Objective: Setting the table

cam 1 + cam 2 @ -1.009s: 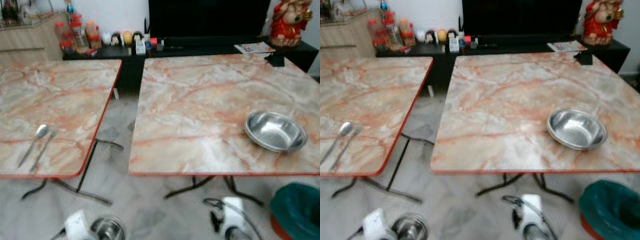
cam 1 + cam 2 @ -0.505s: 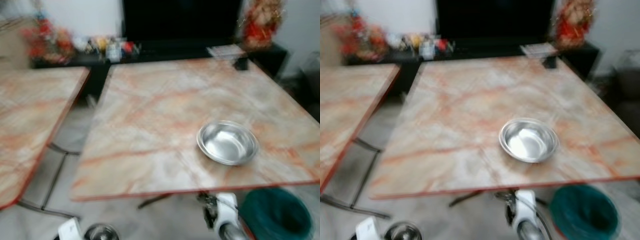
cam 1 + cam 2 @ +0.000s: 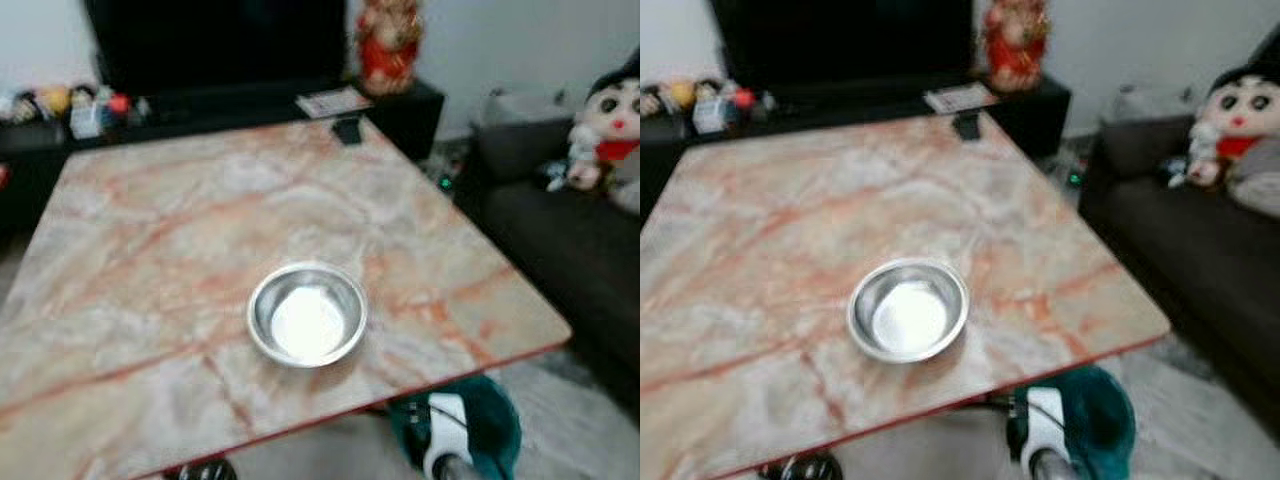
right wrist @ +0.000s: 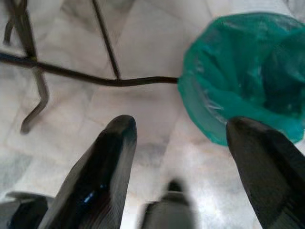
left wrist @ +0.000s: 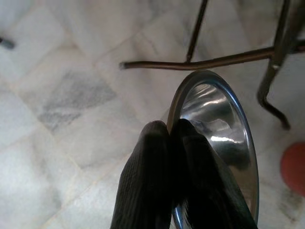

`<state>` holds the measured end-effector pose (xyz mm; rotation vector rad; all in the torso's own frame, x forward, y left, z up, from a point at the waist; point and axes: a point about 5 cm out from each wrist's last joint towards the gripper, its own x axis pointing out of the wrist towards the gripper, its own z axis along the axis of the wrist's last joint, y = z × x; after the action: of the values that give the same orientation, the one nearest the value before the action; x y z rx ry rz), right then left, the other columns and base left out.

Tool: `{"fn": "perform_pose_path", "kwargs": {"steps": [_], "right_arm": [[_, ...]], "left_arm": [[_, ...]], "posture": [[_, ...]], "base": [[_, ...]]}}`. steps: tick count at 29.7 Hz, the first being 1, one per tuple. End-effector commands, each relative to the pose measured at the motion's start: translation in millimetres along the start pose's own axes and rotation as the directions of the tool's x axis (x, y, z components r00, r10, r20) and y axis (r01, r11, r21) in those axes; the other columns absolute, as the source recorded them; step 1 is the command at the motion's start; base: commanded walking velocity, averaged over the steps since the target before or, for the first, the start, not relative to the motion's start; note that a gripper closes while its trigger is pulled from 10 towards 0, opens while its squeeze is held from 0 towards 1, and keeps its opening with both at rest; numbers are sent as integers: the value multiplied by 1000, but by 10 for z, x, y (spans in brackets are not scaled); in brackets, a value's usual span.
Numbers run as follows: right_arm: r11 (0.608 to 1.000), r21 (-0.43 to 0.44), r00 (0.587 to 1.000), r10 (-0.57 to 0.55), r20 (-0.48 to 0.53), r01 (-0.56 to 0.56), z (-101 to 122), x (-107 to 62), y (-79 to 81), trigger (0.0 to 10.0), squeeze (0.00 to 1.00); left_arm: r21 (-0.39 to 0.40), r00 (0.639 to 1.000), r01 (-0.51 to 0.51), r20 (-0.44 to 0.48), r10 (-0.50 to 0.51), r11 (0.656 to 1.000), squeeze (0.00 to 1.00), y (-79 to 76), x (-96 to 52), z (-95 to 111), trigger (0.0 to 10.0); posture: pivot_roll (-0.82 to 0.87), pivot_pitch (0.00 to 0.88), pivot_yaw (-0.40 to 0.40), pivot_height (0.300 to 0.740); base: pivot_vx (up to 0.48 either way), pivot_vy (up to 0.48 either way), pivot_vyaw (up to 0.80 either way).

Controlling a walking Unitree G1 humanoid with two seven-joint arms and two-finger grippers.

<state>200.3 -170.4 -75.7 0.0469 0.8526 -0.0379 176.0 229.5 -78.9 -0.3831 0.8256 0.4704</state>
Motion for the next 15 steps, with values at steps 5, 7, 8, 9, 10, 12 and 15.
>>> {"fn": "perform_pose_path", "kwargs": {"steps": [5,7,8,9,10,12,15], "right_arm": [[1000,14,1000,-20,-5,20,-37,-16,-76,10000,0],[1000,11,1000,-17,-5,17,-38,-16,-74,10000,0],[1000,10,1000,-17,-5,17,-38,-16,-74,10000,0],[1000,10,1000,-17,-5,17,-38,-16,-74,10000,0],[1000,11,1000,-17,-5,17,-37,-16,-72,10000,0],[1000,13,1000,-16,-3,16,-35,-15,-71,10000,0],[1000,7,1000,-19,2,19,-29,-16,-75,10000,0]], "left_arm": [[-23,1000,-9,-2,9,1000,0,-2,-12,-50,10000],[-17,1000,-9,-5,9,1000,0,-8,-12,-54,10000],[-19,1000,-9,-6,8,1000,0,-11,-11,-54,10000],[-19,1000,-9,-6,8,1000,0,-11,-11,-54,10000],[-26,1000,-8,-5,8,1000,0,-13,-11,-53,10000],[-28,1000,-7,-3,6,1000,0,-17,-11,-51,10000],[-20,1000,-5,-6,5,1000,0,-20,-11,-55,10000]], "posture": [[14,16,50,723],[13,18,51,723],[13,19,50,723],[13,19,50,723],[12,20,50,723],[13,22,50,723],[14,23,50,723]], "base": [[0,0,0],[0,0,0],[0,0,0],[0,0,0],[0,0,0],[0,0,0],[0,0,0]]}}
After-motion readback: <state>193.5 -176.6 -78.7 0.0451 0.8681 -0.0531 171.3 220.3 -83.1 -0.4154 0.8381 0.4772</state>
